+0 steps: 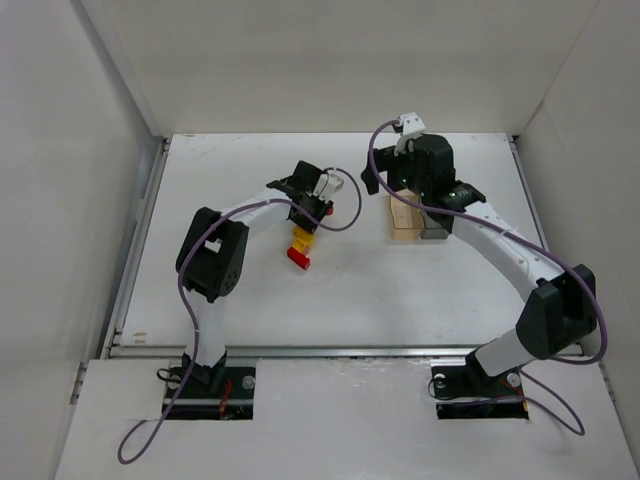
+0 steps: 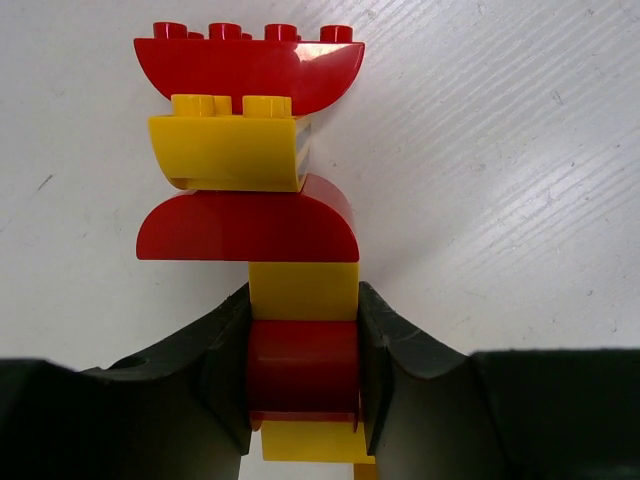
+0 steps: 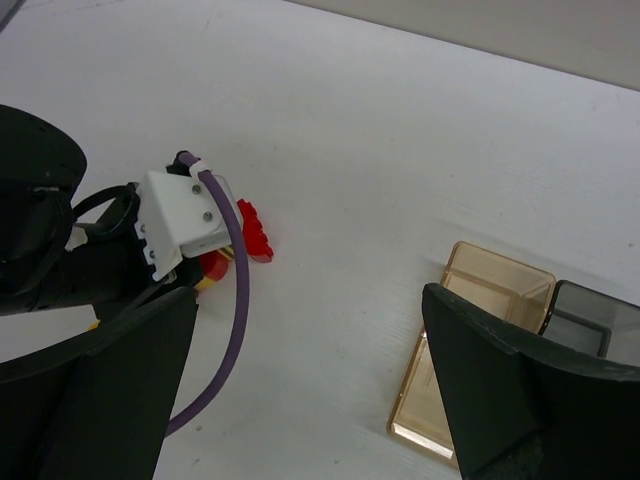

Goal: Sort the legos into containers by color

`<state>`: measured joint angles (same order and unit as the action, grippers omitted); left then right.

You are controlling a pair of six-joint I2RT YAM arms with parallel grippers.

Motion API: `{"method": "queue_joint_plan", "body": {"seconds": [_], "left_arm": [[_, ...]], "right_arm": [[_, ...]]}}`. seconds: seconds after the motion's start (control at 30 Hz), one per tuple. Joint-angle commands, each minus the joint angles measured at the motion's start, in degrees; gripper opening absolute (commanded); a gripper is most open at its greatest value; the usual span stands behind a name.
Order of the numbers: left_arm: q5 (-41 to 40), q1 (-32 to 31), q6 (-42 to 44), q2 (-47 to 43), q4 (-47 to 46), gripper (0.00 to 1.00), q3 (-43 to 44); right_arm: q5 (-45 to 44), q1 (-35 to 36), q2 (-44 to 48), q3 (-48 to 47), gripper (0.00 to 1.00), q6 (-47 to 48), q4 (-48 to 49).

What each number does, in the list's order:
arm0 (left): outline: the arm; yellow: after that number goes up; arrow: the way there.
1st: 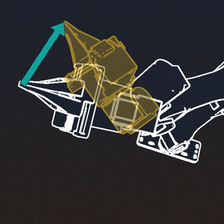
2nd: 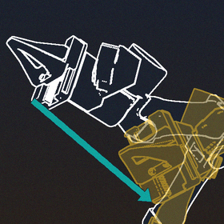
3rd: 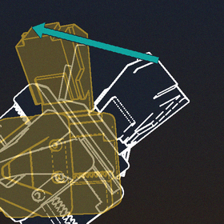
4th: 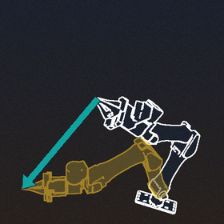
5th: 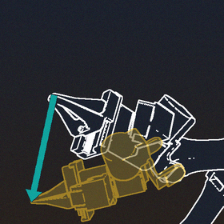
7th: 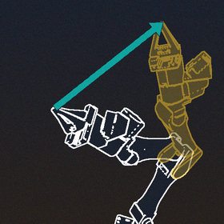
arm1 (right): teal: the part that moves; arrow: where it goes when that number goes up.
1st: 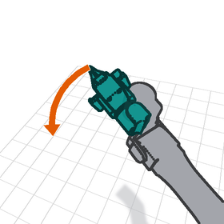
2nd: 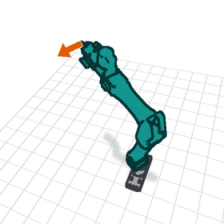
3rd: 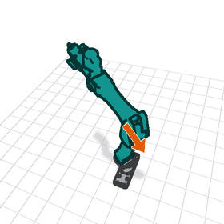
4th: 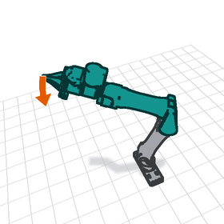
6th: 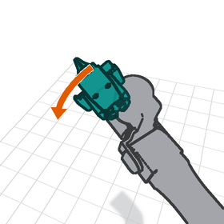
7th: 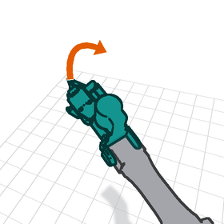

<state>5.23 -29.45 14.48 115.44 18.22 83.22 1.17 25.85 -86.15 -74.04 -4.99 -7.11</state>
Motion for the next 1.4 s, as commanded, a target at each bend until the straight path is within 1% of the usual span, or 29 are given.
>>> {"method": "queue_joint_plan", "body": {"seconds": [0.0,0.13,0.23,0.27,0.33,0.37,0.4,0.43,0.5,0.53,0.57,0.63,0.7,0.77,0.8,0.87,0.93,1.03,1.07,1.17,1.23,1.27,1.37], "left_arm": [[1.2,0.0,0.1,-1.3,0.2,0.00,1.9],[5.7,1.1,1.4,-4.1,0.9,0.00,2.6],[12.1,2.7,4.7,-8.5,0.9,0.00,3.1],[16.3,3.3,5.7,-10.0,0.9,0.00,3.1],[21.7,4.8,8.0,-14.5,0.9,0.00,2.5],[24.7,4.8,10.4,-15.8,2.5,0.00,2.5],[30.7,5.7,11.1,-17.9,4.8,0.00,2.5],[33.8,6.5,11.9,-18.7,4.8,0.00,2.5],[39.2,7.0,12.4,-20.1,8.1,0.00,3.1],[43.4,7.0,13.3,-20.9,8.9,0.00,3.1],[45.0,7.0,14.0,-20.9,9.7,0.00,3.1],[48.5,7.0,14.0,-21.4,10.8,0.00,3.7],[49.6,7.0,12.4,-21.4,10.8,0.00,5.2],[49.6,7.0,11.9,-20.8,10.8,0.00,6.2],[49.6,7.0,11.9,-20.8,10.8,0.00,6.8],[49.6,7.0,11.9,-20.8,10.8,0.00,6.8],[49.6,7.0,11.9,-20.8,10.8,0.00,7.4],[49.6,7.0,11.9,-20.8,10.8,0.00,8.1],[50.1,7.0,11.9,-20.8,10.8,0.00,8.6],[50.1,7.0,11.9,-20.8,10.8,0.00,8.6],[50.7,7.0,11.9,-20.8,10.8,0.00,8.6],[51.3,7.0,11.9,-20.8,10.8,0.00,8.6],[51.3,7.0,11.9,-20.8,10.8,0.00,8.1]], "right_arm": [[1.1,-0.9,2.2,0.5,0.99,-1.1,1.7],[4.8,-3.2,3.4,1.7,0.99,-1.1,1.7],[6.2,-3.9,4.9,2.8,0.99,0.4,1.7],[6.2,-3.9,6.3,2.8,0.99,1.8,1.7],[8.7,-3.9,7.4,3.4,0.99,2.9,1.7],[10.1,-3.9,8.5,3.4,0.99,3.8,1.7],[13.9,-3.9,9.1,3.4,0.99,3.8,1.7],[15.5,-3.9,9.6,3.4,0.99,4.7,1.7],[17.3,-3.9,10.3,3.4,0.99,5.4,1.7],[18.0,-3.2,10.3,3.4,0.97,6.4,1.7],[18.6,-1.9,10.3,3.4,0.94,7.1,1.7],[19.1,-0.1,10.8,3.4,0.90,8.2,1.7],[17.6,2.8,10.8,3.4,0.85,9.0,1.7],[14.0,4.2,10.3,3.4,0.83,9.8,1.7],[12.9,5.0,10.3,2.9,0.80,9.8,1.7],[12.2,5.0,8.9,2.2,0.79,9.8,1.7],[11.7,5.0,7.8,1.5,0.75,9.8,1.0],[10.4,5.5,5.6,-0.1,0.71,10.4,-0.4],[10.3,5.5,4.9,-0.1,0.71,10.4,-0.4],[9.0,5.5,4.1,-0.7,0.65,10.4,-1.1],[9.0,5.5,3.6,-0.7,0.64,10.4,-1.1],[9.0,5.5,3.6,-0.7,0.61,10.4,-1.1],[10.0,5.5,3.1,-1.7,0.59,10.4,-1.1]]}}
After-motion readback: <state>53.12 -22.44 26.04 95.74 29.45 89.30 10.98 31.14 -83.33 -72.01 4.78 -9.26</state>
